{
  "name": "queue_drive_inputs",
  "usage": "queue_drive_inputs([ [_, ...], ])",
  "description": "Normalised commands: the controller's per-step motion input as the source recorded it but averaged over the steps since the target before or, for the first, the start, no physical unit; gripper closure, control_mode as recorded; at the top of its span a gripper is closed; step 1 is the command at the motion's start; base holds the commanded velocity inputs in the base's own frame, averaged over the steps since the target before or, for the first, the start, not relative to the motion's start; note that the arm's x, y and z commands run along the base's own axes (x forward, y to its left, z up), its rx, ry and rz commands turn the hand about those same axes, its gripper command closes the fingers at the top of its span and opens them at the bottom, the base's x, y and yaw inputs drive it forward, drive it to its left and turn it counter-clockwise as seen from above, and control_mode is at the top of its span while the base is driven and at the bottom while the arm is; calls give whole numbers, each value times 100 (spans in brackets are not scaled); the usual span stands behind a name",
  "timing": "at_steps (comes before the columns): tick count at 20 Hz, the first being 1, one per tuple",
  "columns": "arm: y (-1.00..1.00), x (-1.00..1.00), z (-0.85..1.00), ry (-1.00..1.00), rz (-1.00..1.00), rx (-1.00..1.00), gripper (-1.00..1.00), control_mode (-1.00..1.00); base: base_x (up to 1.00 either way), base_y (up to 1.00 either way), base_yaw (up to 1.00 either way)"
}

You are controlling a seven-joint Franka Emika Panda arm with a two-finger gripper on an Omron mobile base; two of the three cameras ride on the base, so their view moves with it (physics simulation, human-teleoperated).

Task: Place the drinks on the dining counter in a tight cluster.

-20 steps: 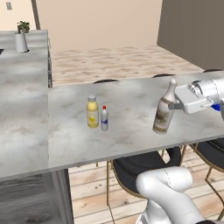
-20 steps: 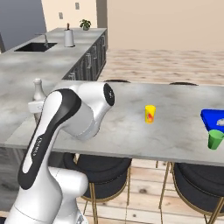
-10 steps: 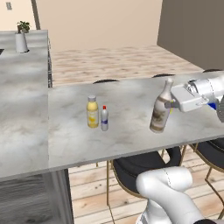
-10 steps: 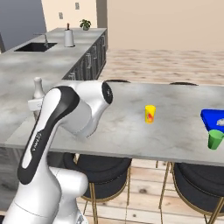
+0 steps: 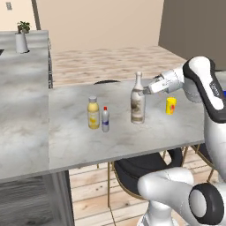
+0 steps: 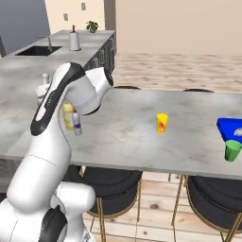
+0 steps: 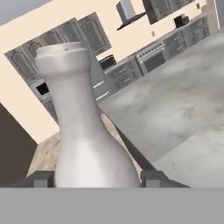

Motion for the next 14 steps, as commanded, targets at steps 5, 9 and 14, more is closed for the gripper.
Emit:
queue_drive_inputs([
  [5,-28,100,-10,10,16,-10,100,-100,0,0,0],
  [9,-47,95,0,0,9,-2,100,-100,0,0,0],
  [14,-34,68,-16,-11,4,0,100,-100,0,0,0],
])
